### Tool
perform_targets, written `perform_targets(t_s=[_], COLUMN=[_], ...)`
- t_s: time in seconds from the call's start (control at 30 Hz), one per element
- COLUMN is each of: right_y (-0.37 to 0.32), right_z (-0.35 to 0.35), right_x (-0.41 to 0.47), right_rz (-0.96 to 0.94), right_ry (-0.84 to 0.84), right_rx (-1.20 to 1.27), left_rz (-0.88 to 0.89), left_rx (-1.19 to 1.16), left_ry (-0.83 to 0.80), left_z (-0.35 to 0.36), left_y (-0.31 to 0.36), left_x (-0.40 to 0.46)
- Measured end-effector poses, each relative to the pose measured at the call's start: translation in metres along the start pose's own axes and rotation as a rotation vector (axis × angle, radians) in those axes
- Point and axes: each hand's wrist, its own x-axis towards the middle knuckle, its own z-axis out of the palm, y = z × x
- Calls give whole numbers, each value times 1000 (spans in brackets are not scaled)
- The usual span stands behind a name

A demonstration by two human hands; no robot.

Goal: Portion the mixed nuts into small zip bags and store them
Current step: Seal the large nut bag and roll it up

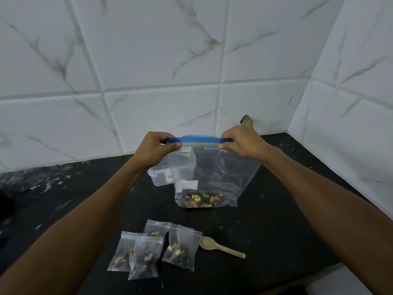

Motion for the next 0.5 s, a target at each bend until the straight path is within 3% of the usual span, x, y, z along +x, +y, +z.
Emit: perform_targets(t_s=[0.5], right_y=[34], right_z=[-7], right_x=[-15], right_rz=[23], right_ry=[50], right_rx=[-50], left_rz=[-60], left_rx=[-31], left_ry=[-5], left_z=[-9], left_y=[-3], left_x=[0])
